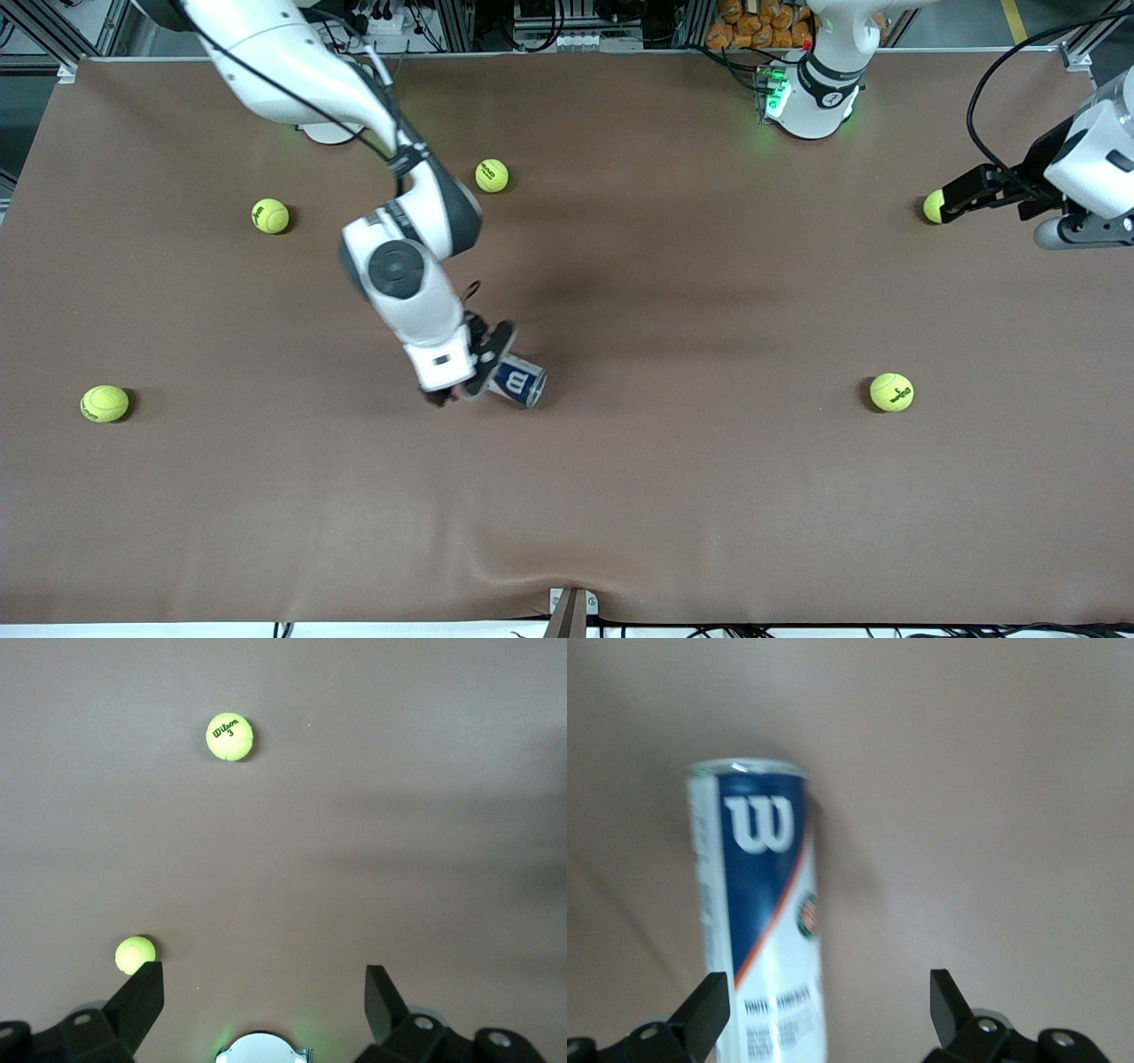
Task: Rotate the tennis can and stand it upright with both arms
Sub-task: 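Lower the can onto the table while the left gripper reaches toward it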
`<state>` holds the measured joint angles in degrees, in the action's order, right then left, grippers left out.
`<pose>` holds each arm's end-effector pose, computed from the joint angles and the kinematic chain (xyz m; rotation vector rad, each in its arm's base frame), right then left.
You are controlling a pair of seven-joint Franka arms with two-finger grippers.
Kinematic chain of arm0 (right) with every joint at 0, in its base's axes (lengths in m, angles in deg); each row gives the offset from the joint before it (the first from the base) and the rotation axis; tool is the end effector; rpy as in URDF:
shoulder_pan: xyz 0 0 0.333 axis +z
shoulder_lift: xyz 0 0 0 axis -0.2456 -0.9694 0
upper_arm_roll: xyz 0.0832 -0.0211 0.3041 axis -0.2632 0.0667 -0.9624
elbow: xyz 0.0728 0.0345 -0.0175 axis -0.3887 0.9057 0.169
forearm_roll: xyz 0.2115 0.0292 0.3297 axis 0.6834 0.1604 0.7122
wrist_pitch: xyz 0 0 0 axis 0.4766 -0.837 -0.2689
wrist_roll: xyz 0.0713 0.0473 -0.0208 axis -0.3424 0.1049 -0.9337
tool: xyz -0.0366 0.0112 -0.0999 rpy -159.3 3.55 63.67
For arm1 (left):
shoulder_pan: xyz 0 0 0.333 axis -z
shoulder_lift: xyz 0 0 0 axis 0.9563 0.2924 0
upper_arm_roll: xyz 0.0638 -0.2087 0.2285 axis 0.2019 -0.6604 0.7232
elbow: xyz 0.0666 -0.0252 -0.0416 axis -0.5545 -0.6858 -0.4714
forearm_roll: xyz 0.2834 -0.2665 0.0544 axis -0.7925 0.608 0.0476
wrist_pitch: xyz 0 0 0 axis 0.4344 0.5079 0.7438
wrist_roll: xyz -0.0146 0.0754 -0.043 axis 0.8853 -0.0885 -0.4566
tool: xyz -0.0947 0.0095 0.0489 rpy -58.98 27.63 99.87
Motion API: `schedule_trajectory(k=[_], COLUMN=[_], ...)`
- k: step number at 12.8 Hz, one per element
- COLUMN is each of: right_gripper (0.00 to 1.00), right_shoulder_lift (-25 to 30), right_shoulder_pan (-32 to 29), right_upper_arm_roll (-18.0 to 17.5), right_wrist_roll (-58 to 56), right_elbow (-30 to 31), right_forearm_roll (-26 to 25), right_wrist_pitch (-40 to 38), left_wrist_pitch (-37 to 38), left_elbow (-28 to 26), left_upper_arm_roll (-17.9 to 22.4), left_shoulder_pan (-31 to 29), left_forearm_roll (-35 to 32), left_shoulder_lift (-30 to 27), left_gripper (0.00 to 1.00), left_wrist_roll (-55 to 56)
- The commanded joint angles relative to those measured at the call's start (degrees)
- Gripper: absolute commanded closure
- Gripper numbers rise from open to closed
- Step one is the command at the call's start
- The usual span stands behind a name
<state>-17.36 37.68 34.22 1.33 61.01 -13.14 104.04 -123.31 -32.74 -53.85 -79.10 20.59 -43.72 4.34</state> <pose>0.6259 0.3192 0.3024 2.6969 1.5521 0.1853 0.5408 -0.0457 0.6093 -3.1358 -0.0402 0.1809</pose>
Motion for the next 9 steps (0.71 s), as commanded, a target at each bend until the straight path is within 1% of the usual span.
schedule_trajectory(k=[1, 3, 4, 6, 7, 9], right_gripper=[0.00, 0.00, 0.00, 0.00, 0.00, 0.00], right_shoulder_lift=[4.44, 6.64, 7.87, 9.46, 10.51, 13.67], right_shoulder_pan=[-4.99, -9.11, -11.05, -15.18, -16.68, -18.71], right_upper_arm_roll=[-0.99, -0.99, -0.99, -1.07, -1.08, -0.99], right_wrist_roll=[5.53, 10.19, 10.47, 10.91, 12.30, 14.24], right_elbow=[2.19, 2.10, 2.19, 2.19, 2.19, 2.02], right_forearm_roll=[-0.20, -0.20, -0.20, 0.32, 0.59, 0.59], right_wrist_pitch=[-0.65, -2.48, -3.19, -4.60, -5.21, -9.50], left_wrist_pitch=[-3.56, -7.69, -10.23, -16.21, -19.37, -25.09], left_elbow=[0.57, 0.92, 1.01, 1.01, 1.18, 4.42], left_upper_arm_roll=[-0.71, -0.71, -0.71, -0.80, -0.71, -0.71], left_shoulder_pan=[0.83, 3.28, 4.42, 5.05, 6.88, 11.09], left_forearm_roll=[2.08, 6.04, 9.10, 17.27, 21.05, 23.98], left_shoulder_lift=[3.98, 8.37, 11.18, 17.16, 20.23, 26.38], left_gripper=[0.00, 0.00, 0.00, 0.00, 0.00, 0.00], left_wrist_roll=[0.22, 0.57, 1.18, 1.45, 1.37, 1.80])
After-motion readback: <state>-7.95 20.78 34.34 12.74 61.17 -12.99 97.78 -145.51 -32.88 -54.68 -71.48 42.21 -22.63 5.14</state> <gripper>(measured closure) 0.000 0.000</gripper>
